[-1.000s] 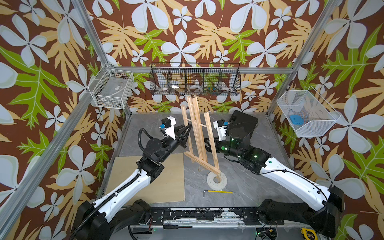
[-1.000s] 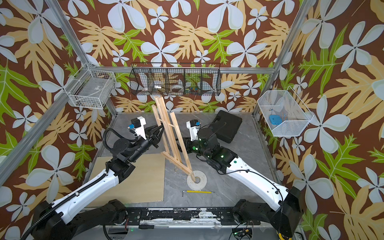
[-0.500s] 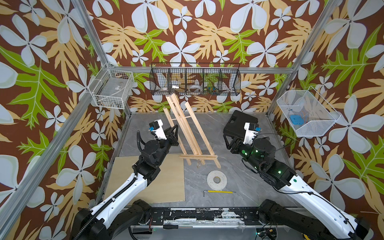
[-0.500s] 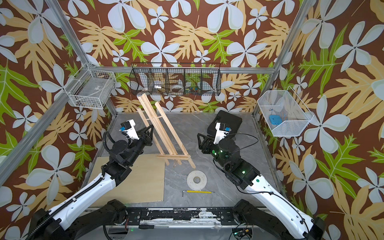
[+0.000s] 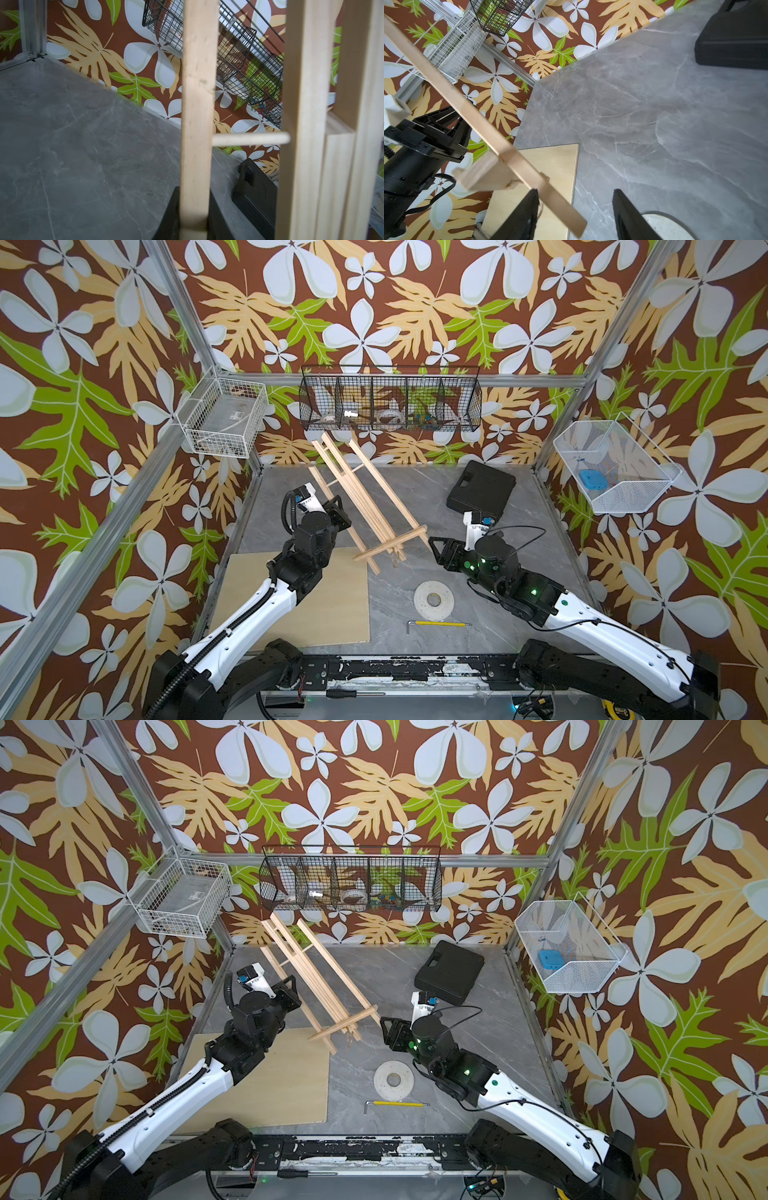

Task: Disassemble the easel
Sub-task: Place the item at the center of the board.

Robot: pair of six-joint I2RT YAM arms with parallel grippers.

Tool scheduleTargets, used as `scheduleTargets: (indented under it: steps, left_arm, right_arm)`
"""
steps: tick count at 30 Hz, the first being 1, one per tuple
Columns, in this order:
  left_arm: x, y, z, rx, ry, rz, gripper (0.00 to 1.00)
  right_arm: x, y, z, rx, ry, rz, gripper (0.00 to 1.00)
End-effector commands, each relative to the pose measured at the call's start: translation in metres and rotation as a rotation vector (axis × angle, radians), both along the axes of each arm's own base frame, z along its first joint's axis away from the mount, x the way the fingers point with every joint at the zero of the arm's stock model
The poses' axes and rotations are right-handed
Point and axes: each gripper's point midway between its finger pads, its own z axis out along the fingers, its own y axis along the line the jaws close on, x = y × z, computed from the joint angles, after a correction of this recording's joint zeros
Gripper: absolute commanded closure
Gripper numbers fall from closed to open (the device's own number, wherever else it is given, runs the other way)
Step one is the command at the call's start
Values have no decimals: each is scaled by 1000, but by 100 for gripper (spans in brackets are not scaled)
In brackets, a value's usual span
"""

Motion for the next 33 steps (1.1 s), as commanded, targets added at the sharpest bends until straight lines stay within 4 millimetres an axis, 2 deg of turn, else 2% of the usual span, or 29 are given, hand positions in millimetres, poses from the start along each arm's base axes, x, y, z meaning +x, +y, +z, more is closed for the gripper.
scheduleTargets:
  steps: [1,6,11,17,24,27,33]
  left_arm:
    - [4,10,4,-44,-6,64,100]
    - [9,10,-8,-90,25,74,100]
    - [10,8,-12,-129,37,64,100]
    - [5,11,-11,-165,43,69,100]
    - [-1,14,-15,-174,54,73,100]
    - [-2,16,-14,-165,56,78,100]
    - [1,14,-16,-159,63,75,100]
  right_arm:
    - [1,1,7,66,-7,-51,41]
    - [-11,13,-3,55,12,-44,41]
    - [-20,43,-17,82,39,17,41]
    - [-10,82,-13,24,41,98,41]
    - [-6,102,-30,-14,79,140,43]
    - [-5,103,-31,-19,78,137,48]
    - [-3,97,-27,-48,54,118,77]
